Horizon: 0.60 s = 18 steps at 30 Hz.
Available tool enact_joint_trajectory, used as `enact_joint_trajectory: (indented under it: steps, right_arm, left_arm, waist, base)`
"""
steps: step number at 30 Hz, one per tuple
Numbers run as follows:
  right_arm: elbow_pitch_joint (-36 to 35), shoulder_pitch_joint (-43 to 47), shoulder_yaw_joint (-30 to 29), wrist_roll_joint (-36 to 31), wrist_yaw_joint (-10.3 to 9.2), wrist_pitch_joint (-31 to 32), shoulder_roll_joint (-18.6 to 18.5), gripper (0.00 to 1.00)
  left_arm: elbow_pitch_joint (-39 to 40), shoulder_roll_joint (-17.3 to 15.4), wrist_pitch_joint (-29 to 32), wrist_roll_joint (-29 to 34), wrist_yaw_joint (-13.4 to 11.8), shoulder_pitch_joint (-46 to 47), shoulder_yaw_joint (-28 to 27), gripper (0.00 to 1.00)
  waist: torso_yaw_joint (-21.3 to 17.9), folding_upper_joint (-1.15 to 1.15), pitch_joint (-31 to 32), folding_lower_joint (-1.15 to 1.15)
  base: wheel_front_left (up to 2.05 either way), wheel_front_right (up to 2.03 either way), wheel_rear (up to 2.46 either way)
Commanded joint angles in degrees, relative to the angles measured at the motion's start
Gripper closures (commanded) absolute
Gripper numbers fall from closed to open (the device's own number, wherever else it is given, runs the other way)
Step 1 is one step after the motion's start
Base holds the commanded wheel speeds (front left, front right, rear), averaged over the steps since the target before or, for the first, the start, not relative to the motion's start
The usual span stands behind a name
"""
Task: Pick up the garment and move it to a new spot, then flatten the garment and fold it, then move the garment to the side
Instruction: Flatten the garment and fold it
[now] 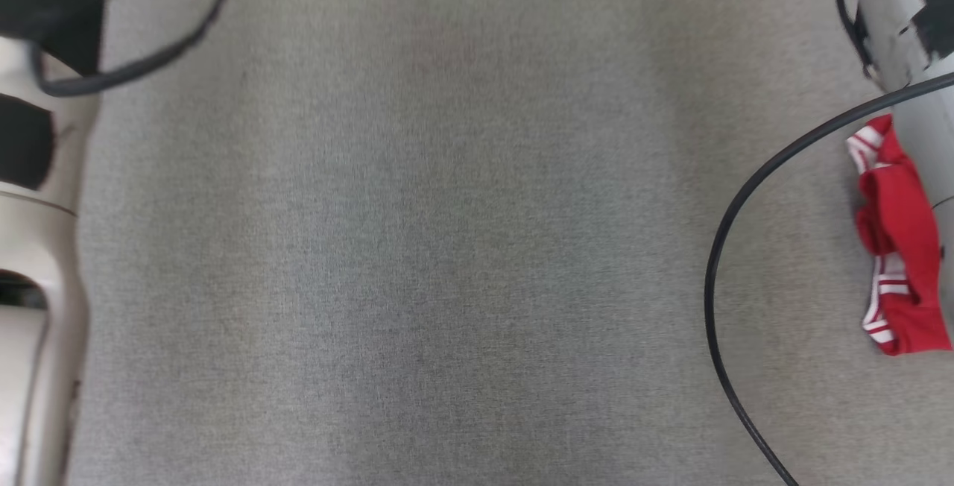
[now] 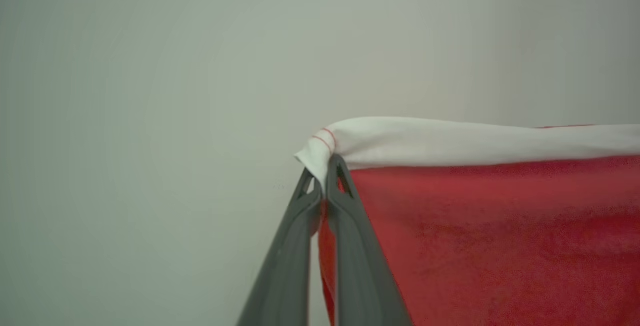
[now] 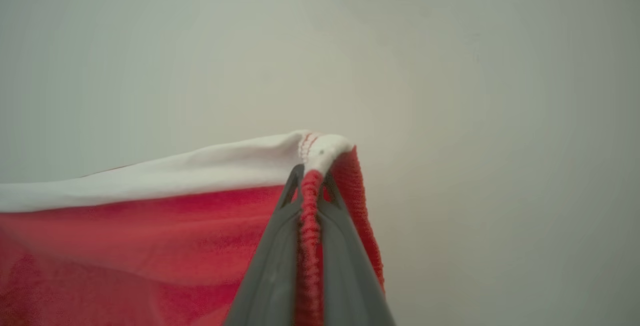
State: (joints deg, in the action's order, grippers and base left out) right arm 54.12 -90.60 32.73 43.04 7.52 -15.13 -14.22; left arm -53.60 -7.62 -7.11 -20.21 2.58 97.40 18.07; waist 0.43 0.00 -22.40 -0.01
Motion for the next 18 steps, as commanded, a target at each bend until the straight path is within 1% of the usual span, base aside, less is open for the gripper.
enact_joint_trajectory:
  steps: [1, 3, 6, 7, 9, 10, 13, 16, 18]
  right_arm:
    - [0.51, 1.8, 0.33, 0.08, -0.06, -0.08, 0.05, 1.0]
    - [0.52, 3.48, 1.02, 0.59, -0.06, -0.09, -0.3, 1.0]
    - [-1.87, 6.56, 2.15, 1.62, -0.06, -0.09, -1.35, 1.0]
    - [-6.36, 12.08, 3.9, 3.77, -0.06, -0.09, -2.7, 1.0]
    - [-10.26, 16.19, 3.67, 5.48, -0.06, -0.1, -4.08, 1.0]
    - [-12.42, 18.36, 3.71, 5.52, -0.04, -0.1, -4.75, 1.0]
    - [-19.06, 25.85, 2.69, 6.27, -0.04, -0.11, -5.95, 1.0]
    - [-26.23, 33.46, 0.75, 5.46, -0.04, -0.11, -6.72, 1.0]
    - [-30.9, 38.33, 0.24, 4.07, -0.04, -0.1, -7.07, 1.0]
  left_arm:
    - [-1.37, 0.45, -0.85, -1.3, 0.21, -1.1, -0.44, 1.0]
    - [-2.64, 1.26, -2.29, -1.86, 0.73, -2.56, -0.43, 1.0]
    - [-2.52, 2.47, -4.71, -3.19, 1.32, -4.76, -0.49, 1.0]
    - [0.05, 3.01, -6.8, -4.55, 1.5, -9.6, -1.2, 1.0]
    - [3.38, 3.37, -7.52, -3.96, 1.21, -13.98, -0.84, 1.0]
    - [5.55, 3.48, -7.71, -4.37, 1.2, -16.34, -1.0, 1.0]
    - [13.76, 3.25, -7.97, -3.33, -0.08, -24.86, -0.31, 1.0]
    - [24.36, 1.99, -8.04, -1.91, -1.81, -34.63, 0.4, 1.0]
    - [32.38, 0.33, -7.97, -0.62, -3.24, -40.89, 1.04, 1.0]
  waist:
    - [0.76, 0.0, -2.03, 0.01]
    - [1.09, 0.0, -3.07, 0.01]
    - [1.55, 0.0, -4.85, 0.01]
    - [1.79, 0.0, -6.07, 0.01]
    - [2.08, 0.0, -5.99, 0.01]
    - [2.13, 0.0, -6.13, 0.01]
    - [2.11, 0.0, -5.52, 0.01]
    - [1.93, 0.0, -4.62, 0.01]
    - [1.7, 0.0, -4.21, 0.01]
  base:
    - [0.0, 0.0, 0.0]
    - [0.0, 0.0, 0.0]
    - [0.0, 0.0, 0.0]
    - [0.0, 0.0, 0.0]
    - [0.0, 0.0, 0.0]
    - [0.0, 0.0, 0.0]
    - [0.0, 0.0, 0.0]
    - [0.0, 0.0, 0.0]
    - [0.0, 0.0, 0.0]
